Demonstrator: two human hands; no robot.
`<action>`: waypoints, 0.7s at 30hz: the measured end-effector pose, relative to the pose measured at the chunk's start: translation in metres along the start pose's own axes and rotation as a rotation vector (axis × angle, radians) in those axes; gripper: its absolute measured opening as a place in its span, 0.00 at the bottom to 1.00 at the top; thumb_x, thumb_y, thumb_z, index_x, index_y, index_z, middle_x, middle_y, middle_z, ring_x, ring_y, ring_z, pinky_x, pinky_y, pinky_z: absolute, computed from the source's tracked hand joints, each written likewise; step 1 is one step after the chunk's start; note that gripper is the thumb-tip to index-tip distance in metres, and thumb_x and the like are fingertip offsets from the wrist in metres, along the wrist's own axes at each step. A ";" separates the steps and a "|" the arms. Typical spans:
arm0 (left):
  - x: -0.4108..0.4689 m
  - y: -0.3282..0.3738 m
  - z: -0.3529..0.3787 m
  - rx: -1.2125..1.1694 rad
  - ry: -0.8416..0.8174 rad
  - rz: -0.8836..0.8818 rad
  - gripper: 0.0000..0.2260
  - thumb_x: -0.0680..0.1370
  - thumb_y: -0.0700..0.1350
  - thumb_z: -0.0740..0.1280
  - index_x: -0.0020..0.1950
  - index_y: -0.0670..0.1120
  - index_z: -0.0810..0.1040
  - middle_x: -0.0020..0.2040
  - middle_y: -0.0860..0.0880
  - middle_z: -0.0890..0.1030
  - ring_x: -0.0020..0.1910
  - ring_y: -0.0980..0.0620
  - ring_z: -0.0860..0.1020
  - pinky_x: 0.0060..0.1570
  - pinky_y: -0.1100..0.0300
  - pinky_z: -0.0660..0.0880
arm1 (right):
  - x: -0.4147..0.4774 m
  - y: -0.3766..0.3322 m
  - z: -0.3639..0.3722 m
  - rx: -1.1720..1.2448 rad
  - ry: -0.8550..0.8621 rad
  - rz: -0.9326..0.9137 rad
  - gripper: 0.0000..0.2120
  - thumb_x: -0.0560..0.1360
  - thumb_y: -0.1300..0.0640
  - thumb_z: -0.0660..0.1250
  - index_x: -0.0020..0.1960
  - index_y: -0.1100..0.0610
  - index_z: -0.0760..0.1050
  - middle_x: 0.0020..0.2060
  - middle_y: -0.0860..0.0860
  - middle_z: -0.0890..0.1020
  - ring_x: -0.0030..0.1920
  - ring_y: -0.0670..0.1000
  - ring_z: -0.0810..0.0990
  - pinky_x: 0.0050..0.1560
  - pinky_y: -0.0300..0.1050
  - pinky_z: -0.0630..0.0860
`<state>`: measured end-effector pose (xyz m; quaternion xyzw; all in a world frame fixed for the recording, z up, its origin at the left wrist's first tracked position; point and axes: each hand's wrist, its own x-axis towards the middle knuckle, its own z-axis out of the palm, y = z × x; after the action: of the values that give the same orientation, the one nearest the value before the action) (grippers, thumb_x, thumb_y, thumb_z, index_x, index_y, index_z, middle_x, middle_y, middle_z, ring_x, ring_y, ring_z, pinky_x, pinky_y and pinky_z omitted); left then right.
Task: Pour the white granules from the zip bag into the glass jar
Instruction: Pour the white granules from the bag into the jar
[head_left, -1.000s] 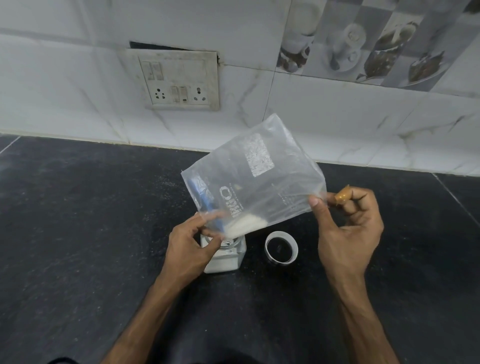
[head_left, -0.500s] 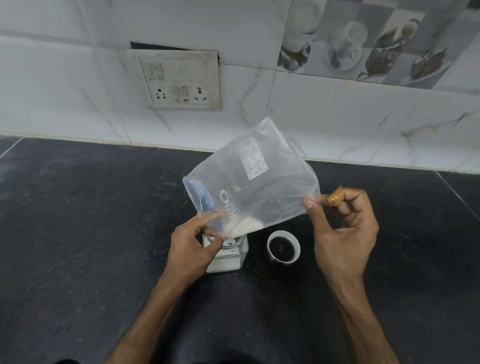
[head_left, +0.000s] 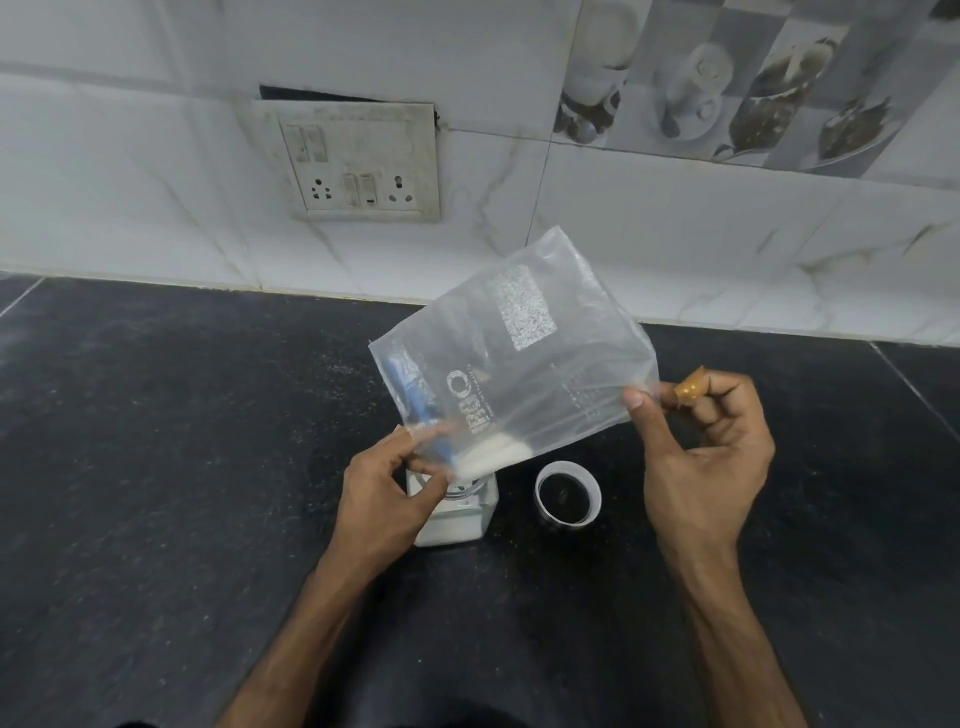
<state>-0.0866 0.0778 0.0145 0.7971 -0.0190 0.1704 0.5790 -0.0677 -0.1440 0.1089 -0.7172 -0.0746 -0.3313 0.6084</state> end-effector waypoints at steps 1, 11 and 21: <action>0.000 0.000 0.000 -0.009 0.002 0.002 0.37 0.70 0.31 0.76 0.54 0.76 0.76 0.49 0.69 0.83 0.41 0.64 0.84 0.49 0.73 0.76 | 0.000 -0.001 0.000 -0.008 -0.010 -0.006 0.16 0.70 0.69 0.75 0.44 0.53 0.71 0.38 0.40 0.83 0.44 0.42 0.84 0.51 0.37 0.78; 0.001 0.001 0.000 -0.005 0.003 0.002 0.36 0.70 0.31 0.76 0.55 0.75 0.76 0.50 0.66 0.84 0.41 0.62 0.84 0.50 0.69 0.78 | -0.002 -0.001 0.002 0.000 0.018 -0.041 0.18 0.70 0.70 0.75 0.44 0.51 0.71 0.38 0.40 0.83 0.43 0.41 0.83 0.49 0.33 0.76; 0.000 0.003 -0.001 -0.017 -0.010 -0.005 0.36 0.70 0.32 0.76 0.55 0.75 0.77 0.51 0.71 0.82 0.39 0.62 0.84 0.49 0.63 0.80 | -0.001 -0.002 0.003 0.036 0.001 -0.026 0.18 0.70 0.71 0.75 0.44 0.51 0.71 0.38 0.41 0.83 0.43 0.41 0.83 0.48 0.33 0.76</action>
<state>-0.0871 0.0779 0.0173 0.7930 -0.0213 0.1647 0.5862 -0.0683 -0.1408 0.1095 -0.7050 -0.0897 -0.3380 0.6170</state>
